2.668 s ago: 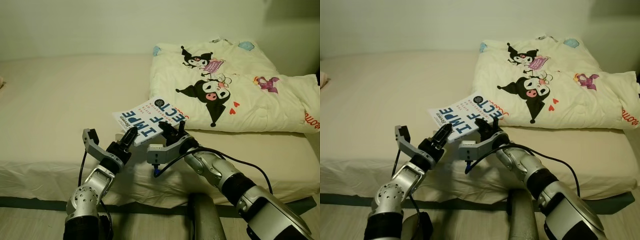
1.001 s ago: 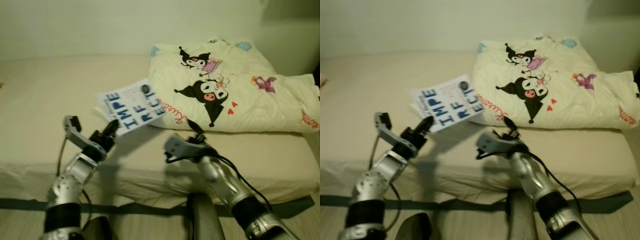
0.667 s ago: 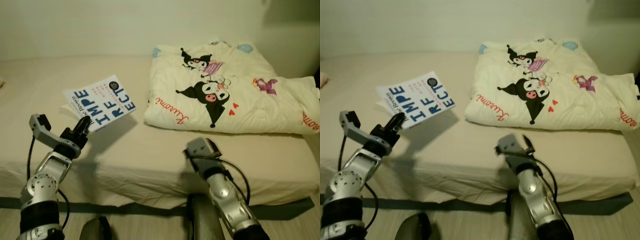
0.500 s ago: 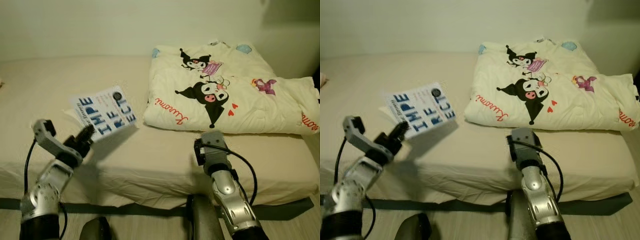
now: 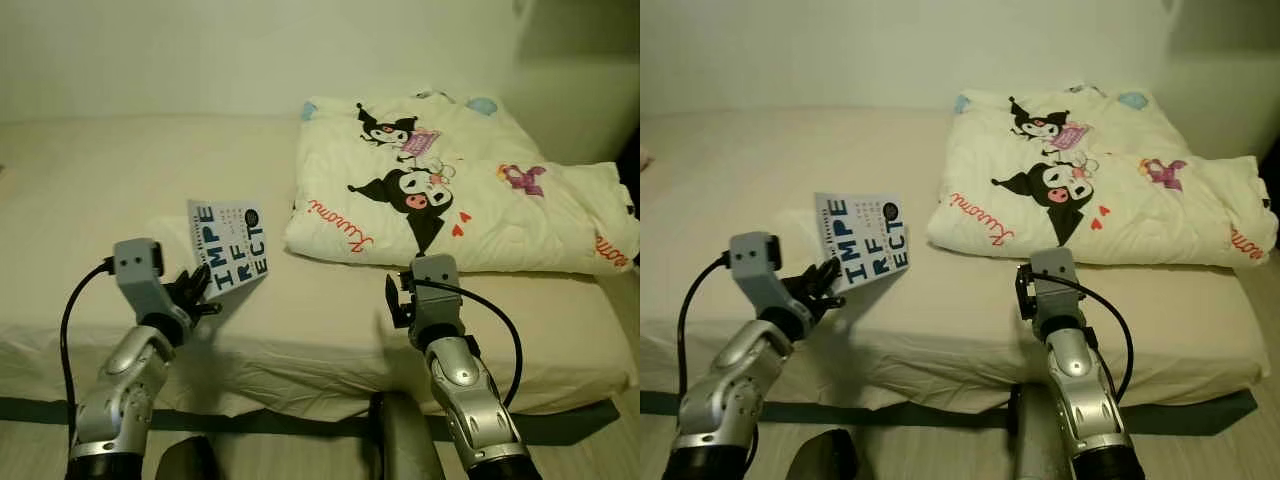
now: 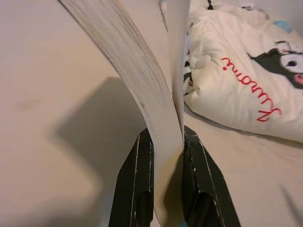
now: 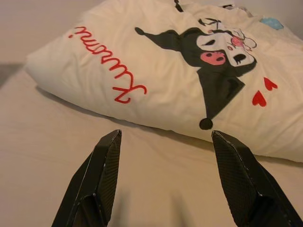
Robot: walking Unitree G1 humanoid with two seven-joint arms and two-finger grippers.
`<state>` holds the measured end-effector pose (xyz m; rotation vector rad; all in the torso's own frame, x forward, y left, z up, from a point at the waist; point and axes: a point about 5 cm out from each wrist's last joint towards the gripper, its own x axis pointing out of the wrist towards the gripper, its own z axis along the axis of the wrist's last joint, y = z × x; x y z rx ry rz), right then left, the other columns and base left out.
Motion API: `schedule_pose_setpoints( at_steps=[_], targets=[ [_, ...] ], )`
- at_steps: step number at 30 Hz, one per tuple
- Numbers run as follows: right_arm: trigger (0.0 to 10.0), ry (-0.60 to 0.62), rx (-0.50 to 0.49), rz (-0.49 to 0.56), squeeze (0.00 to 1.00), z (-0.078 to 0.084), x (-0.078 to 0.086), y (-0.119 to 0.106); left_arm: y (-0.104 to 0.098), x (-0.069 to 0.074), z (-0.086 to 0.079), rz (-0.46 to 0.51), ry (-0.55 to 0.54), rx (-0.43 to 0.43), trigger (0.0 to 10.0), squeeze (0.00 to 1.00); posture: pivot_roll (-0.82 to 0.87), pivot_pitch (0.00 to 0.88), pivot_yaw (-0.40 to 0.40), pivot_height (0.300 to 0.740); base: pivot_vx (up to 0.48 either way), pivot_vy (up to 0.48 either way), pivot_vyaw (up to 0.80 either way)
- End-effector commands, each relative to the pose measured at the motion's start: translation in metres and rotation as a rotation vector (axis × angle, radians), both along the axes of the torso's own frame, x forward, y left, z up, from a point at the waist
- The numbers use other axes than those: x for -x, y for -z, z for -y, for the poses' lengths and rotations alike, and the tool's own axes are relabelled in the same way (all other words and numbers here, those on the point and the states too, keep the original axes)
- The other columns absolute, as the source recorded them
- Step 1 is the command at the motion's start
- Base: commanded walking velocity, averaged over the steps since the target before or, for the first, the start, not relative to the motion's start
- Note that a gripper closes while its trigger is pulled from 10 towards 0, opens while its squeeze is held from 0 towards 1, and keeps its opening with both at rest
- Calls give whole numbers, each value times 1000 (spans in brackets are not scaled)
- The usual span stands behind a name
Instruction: Clean up the room
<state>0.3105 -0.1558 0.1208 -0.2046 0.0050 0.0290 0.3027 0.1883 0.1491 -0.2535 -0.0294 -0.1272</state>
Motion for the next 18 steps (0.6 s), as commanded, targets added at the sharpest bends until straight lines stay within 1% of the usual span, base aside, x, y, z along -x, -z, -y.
schedule_pose_setpoints(
  at_steps=[1,2,3,5,7,8,9,13,15,16,18],
  targets=[
    [10000,-13,-3,-8,0,-2,4,3,-10,2,0,60,-15,-38,10000,0,-98,74,29,505,0,0,0],
    [10000,-13,-3,-8,0,-2,4,3,-10,2,0,60,-15,-38,10000,0,-98,74,29,505,0,0,0],
    [10000,-12,-2,-9,0,-2,4,3,-9,2,3,51,-20,-66,10000,0,-99,74,31,505,0,0,0],
    [10000,-23,-10,-11,0,-2,4,2,-4,2,6,33,-51,-148,10000,0,-102,74,33,505,0,0,0],
    [10000,-34,-21,-6,0,-2,5,1,3,3,3,10,-125,-189,10000,0,-105,75,34,510,0,0,0],
    [10000,-34,-21,-6,0,-2,5,1,3,3,3,10,-125,-189,10000,0,-105,75,34,510,0,0,0],
    [10000,-41,-23,-4,0,-2,5,0,8,5,-1,-2,-185,-225,10000,0,-103,75,26,520,0,0,0],
    [10000,-50,-15,-12,0,-3,5,1,13,7,-5,-17,-235,-249,10000,0,-99,76,19,535,0,0,0],
    [10000,-66,-13,-18,0,-5,4,1,15,9,-5,-25,-241,-279,10000,0,-91,73,5,545,0,0,0],
    [10000,-72,-12,-21,0,-6,4,2,15,10,-5,-25,-249,-280,10000,0,-87,73,-7,550,0,0,0],
    [10000,-75,-11,-22,0,-6,4,2,16,11,-5,-24,-253,-279,10000,0,-87,73,-7,555,0,0,0]
  ],
)
